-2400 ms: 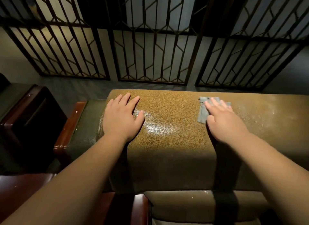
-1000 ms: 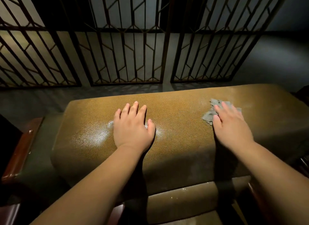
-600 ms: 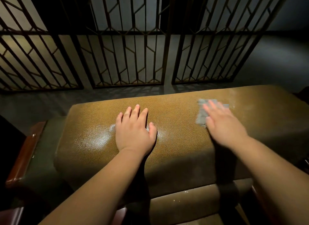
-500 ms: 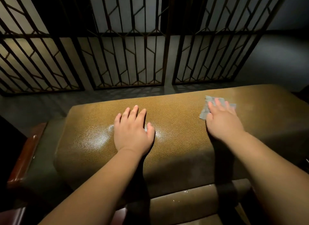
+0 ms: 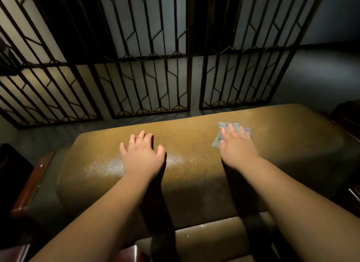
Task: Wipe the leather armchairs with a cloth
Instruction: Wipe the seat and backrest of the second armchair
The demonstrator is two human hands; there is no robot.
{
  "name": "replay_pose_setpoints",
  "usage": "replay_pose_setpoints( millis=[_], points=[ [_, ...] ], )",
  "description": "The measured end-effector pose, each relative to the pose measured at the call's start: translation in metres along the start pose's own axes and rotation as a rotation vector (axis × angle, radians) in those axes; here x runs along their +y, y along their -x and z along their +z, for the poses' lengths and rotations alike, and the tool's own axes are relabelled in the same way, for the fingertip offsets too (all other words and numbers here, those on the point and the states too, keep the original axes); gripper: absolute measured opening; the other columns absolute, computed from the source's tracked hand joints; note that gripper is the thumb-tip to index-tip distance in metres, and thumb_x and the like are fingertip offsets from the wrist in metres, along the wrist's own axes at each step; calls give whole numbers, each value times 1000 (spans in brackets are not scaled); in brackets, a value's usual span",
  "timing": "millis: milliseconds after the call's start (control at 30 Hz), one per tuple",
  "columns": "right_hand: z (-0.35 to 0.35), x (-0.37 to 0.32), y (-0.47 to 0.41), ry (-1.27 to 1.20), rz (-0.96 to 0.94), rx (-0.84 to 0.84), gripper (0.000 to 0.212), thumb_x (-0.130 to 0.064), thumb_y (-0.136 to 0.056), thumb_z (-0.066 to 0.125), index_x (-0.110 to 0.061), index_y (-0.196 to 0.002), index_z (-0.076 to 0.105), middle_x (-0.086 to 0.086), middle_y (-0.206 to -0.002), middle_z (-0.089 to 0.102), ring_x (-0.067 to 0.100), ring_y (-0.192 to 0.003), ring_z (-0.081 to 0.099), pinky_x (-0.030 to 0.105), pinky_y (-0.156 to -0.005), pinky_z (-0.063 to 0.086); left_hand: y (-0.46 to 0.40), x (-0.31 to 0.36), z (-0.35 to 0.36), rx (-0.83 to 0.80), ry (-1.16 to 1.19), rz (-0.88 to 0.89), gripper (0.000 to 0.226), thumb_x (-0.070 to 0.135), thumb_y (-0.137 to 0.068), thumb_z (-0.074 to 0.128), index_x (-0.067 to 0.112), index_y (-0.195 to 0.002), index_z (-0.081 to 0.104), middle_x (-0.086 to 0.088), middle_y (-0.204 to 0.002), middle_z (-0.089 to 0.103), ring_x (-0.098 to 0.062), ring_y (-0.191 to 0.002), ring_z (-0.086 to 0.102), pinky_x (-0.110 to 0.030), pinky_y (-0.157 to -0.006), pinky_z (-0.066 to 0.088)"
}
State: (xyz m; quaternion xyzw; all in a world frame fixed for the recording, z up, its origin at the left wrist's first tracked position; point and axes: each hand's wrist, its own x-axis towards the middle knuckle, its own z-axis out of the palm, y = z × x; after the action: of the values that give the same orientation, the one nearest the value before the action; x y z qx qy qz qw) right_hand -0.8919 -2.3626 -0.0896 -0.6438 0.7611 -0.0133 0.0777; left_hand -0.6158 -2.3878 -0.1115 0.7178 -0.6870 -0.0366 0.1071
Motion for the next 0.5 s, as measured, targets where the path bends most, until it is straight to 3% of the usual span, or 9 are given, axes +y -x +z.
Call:
replay_pose_setpoints(
  millis=[67,133,200,267,433,500],
  points=[
    [6,-36,20,-3,-161,-18,58,-38,-109,21,-25,-165,19,2,-175,6,34,-160,2,48,-129,1,8,22,2,-40,-12,-71,73,66,-95,31,37,-162,34,-4,-174,23,-33,-161,13,-62,-127,4],
    [14,-60,45,14,-393,-3,63,-42,-105,13,-26,-166,19,0,-175,7,32,-160,2,47,-129,-1,15,35,7,24,-23,-93,73,65,-94,29,37,-161,38,-5,-173,28,-33,-160,18,-61,-127,8],
    [9,-51,37,25,-523,-32,59,-42,-109,19,-27,-166,17,-2,-174,6,26,-161,1,43,-128,-3,16,35,11,104,-28,-72,73,62,-93,26,36,-159,44,0,-170,35,-29,-158,25,-57,-127,14],
    [4,-22,4,47,-464,-9,59,-41,-111,26,-27,-167,14,-2,-174,4,23,-161,1,40,-128,-3,14,33,13,130,-33,-60,73,61,-93,24,36,-158,44,4,-169,36,-25,-158,26,-54,-128,16],
    [-13,16,-65,53,8,-60,59,-39,-110,17,-23,-167,9,2,-175,-1,31,-160,-1,47,-130,2,12,35,20,156,-70,-56,72,60,-92,28,36,-156,49,5,-167,41,-25,-156,30,-51,-127,17],
    [-11,-23,-72,22,-44,-84,59,-39,-110,18,-27,-167,7,-1,-175,-3,31,-160,-5,46,-129,-2,7,33,23,195,-56,-51,70,58,-89,33,32,-150,58,1,-161,50,-28,-151,39,-52,-125,21]
  ],
)
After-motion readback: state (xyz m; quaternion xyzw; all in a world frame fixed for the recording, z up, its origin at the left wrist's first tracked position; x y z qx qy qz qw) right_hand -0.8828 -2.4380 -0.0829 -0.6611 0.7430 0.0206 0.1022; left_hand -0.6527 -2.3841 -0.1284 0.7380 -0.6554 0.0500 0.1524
